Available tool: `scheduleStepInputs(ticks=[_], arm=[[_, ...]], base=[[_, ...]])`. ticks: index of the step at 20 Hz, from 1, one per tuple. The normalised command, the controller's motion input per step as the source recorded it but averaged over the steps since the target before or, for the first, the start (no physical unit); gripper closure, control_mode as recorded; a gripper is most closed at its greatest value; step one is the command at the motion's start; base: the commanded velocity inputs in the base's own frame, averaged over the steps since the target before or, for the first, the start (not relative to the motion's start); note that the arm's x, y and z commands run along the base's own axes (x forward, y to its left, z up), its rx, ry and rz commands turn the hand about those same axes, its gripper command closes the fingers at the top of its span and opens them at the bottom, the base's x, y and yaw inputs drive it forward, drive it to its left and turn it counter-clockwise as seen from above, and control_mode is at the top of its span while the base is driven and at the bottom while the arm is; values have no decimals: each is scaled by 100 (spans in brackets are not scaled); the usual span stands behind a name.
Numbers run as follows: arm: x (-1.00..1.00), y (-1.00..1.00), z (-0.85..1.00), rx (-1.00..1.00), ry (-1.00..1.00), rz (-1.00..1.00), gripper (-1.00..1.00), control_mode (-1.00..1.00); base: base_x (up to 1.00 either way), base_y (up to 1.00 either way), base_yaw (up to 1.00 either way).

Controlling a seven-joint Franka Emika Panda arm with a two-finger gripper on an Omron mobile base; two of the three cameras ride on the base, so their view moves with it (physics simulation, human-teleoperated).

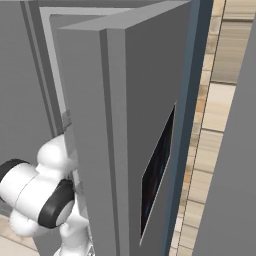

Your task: Take the cake and donut from the fridge and place them on the empty tray on the dining counter.

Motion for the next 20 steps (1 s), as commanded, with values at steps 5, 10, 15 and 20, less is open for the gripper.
scheduleStepInputs(ticks=[5, 10, 15, 20], arm=[[-100, 18, 3, -1, 2, 5, 100, -100], [-100, 40, 47, -9, 5, 16, 100, -100], [-100, 19, 68, -10, -1, 15, 100, -100], [-100, 0, 80, -4, -18, 9, 100, -100]], base=[[0, 0, 0], [0, 0, 0], [0, 0, 0], [0, 0, 0]])
